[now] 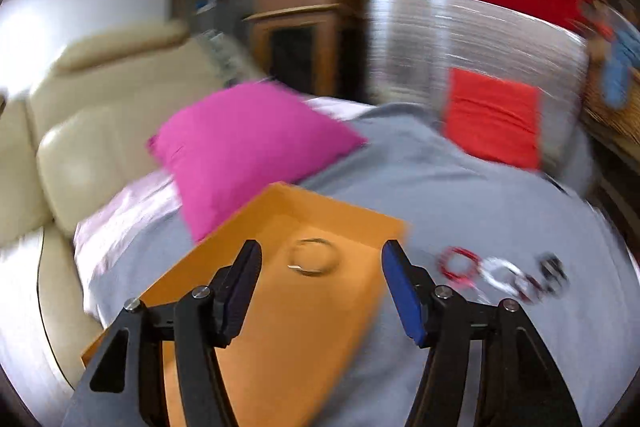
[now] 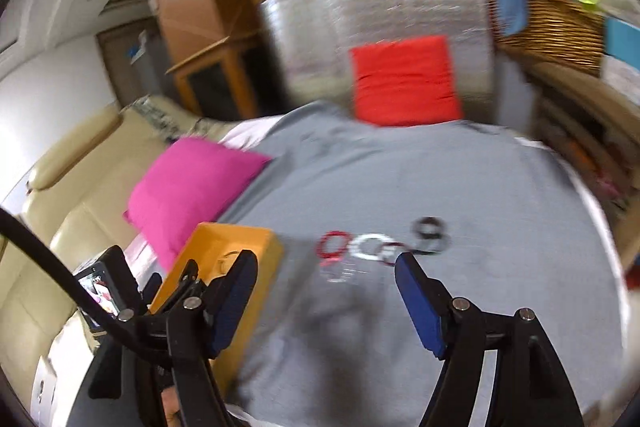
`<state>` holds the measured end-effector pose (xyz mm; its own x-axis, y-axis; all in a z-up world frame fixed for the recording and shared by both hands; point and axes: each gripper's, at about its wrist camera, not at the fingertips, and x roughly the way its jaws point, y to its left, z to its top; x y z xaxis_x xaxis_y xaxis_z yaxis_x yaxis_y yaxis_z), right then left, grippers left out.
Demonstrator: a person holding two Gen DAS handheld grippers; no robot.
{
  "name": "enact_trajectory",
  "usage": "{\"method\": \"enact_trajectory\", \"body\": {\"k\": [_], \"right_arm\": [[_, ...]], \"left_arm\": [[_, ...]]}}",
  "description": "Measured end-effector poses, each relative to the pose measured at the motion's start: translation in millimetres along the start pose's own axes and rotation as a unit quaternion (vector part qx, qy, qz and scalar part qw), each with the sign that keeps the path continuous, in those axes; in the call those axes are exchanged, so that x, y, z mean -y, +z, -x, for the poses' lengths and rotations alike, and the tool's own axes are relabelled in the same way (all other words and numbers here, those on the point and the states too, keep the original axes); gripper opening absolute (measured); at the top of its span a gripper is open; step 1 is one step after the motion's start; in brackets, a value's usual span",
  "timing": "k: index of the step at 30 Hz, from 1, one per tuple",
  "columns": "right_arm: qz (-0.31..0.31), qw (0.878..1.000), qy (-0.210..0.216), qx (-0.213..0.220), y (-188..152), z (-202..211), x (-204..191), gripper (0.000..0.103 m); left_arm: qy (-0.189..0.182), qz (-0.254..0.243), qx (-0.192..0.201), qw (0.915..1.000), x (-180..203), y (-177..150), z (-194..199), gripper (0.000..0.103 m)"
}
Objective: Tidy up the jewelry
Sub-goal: 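Withdraw both tools from the box back over the remaining jewelry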
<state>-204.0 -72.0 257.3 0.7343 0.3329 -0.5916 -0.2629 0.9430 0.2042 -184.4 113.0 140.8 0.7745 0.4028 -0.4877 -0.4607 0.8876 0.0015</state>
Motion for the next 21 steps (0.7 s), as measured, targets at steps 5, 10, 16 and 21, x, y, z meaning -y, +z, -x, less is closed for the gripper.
{"method": "enact_trajectory", "body": {"k": [5,10,16,21], "right_arm": [[-0.049,0.998,-0.034,0.036,-8,64,59,0.075],[-0.078,0.992,-0.053,0.084,-1,129,100,0.075],[-0.115,0.984,-0.068,0.120,-7,178,124,0.077],[-0.133,0.980,-0.069,0.128,-24,209,131,0.077]], "left_arm": [[-0.059,-0.044,0.030,0.9969,45,21,64,0.066],[-0.094,-0.055,0.084,0.9906,73,57,123,0.073],[-0.103,-0.090,0.104,0.9852,85,65,161,0.073],[-0.105,-0.095,0.104,0.9845,82,63,187,0.075]]}}
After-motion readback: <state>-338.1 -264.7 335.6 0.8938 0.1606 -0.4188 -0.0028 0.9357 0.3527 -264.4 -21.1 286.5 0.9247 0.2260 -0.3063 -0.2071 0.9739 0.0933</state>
